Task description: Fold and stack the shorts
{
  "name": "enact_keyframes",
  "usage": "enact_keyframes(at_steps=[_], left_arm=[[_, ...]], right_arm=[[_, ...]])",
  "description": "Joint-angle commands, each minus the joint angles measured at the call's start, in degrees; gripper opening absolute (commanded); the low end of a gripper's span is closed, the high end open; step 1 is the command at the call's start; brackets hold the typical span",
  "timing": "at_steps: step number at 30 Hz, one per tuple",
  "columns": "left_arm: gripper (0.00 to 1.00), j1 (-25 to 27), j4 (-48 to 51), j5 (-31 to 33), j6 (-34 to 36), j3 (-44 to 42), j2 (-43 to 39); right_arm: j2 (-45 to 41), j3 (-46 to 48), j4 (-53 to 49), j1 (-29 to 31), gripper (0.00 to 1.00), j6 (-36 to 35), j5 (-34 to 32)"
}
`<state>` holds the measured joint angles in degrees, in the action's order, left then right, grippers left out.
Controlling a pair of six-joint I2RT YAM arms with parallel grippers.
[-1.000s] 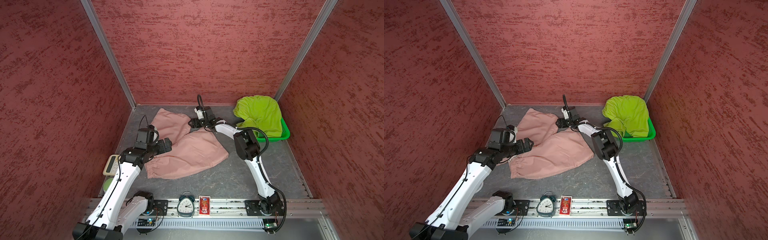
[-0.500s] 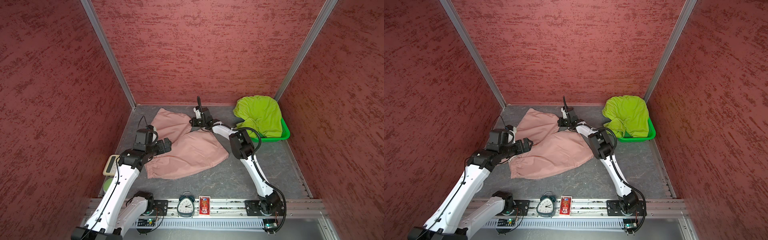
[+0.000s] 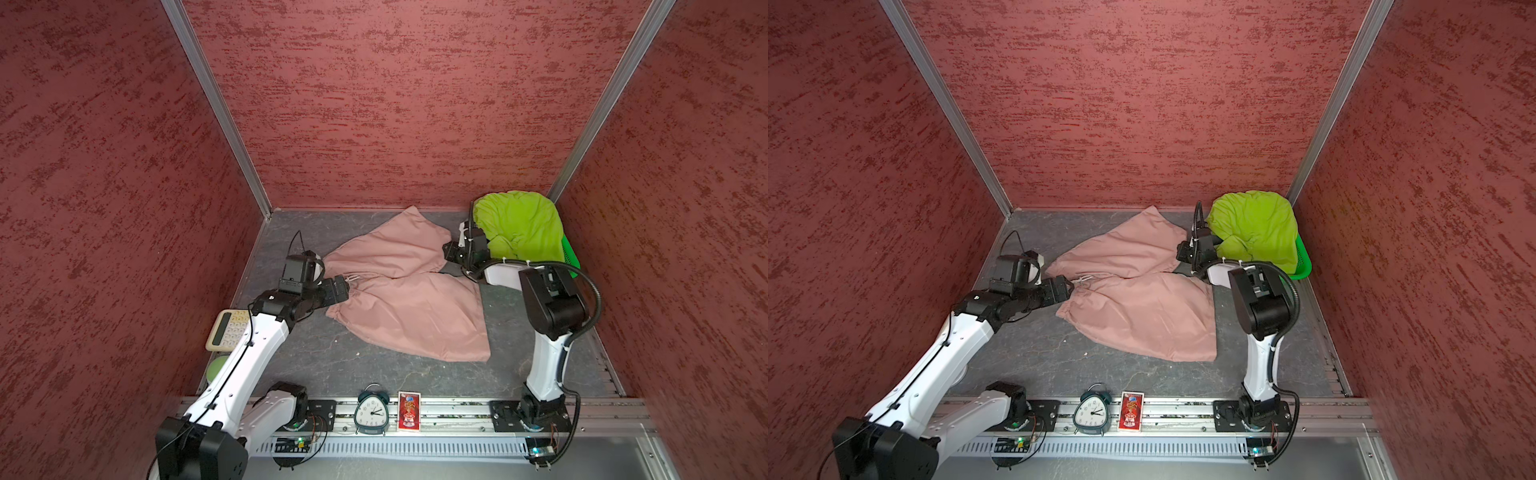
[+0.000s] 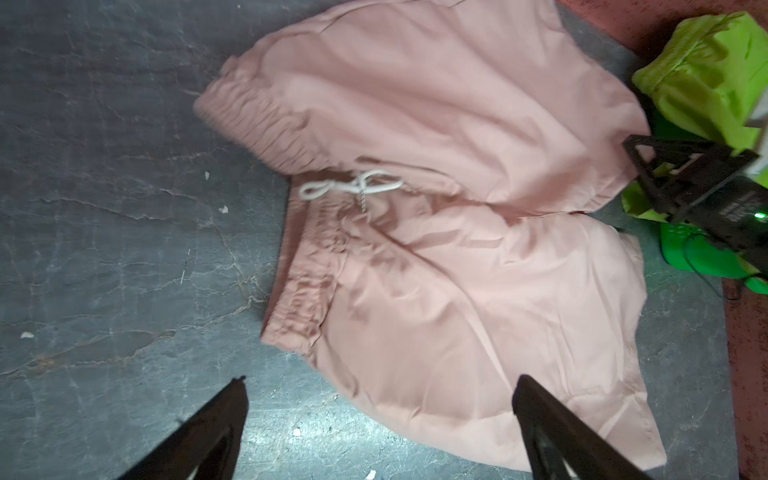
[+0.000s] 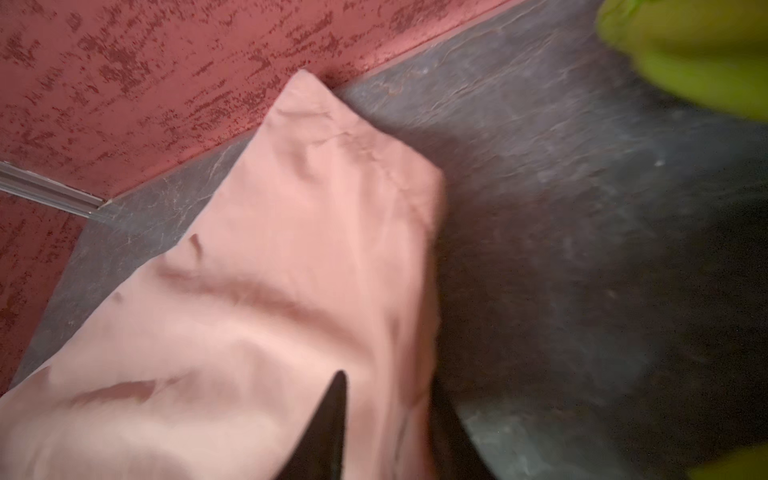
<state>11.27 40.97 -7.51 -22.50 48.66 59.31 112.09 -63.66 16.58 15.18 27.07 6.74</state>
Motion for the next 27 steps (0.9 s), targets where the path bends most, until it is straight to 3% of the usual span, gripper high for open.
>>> enact_keyframes(at_steps=[1,6,11,20,22,24,27], left_arm=[[0.99,-0.27,-4.21,0.62,-0.81,-1.75,2.01],[0.99,-1.11,-11.23,-1.34,-0.03,-4.46,7.44],[0.99,-4.04,-16.23,-3.76,-0.16,-7.01,15.40],[0.89,-5.56,-22.98,-8.09,-2.00,-9.89,22.82],[0.82,-5.87,-24.14,-9.05,-2.35,-10.63,23.43],[0.65,-6.07,-25.24,-9.62,-2.64,-11.46,23.83],[0.23,-6.73,-26.07,-10.04,-2.84,-12.36,23.72]], right_arm=[[-3.19,0.38,0.70,1.20,0.61,-5.70,-2.76],[-6.13,-4.78,-7.92,1.22,0.71,-12.12,-3.95],[-4.06,-13.47,-16.16,1.33,0.77,-17.16,1.41],[-1.39,-16.01,-12.64,3.77,0.78,-15.83,9.89],[0.06,-16.27,-12.06,4.35,0.78,-15.58,10.34],[1.73,-16.80,-11.96,4.85,0.78,-15.62,10.48],[4.36,-16.96,-9.46,4.95,0.78,-15.01,11.90]])
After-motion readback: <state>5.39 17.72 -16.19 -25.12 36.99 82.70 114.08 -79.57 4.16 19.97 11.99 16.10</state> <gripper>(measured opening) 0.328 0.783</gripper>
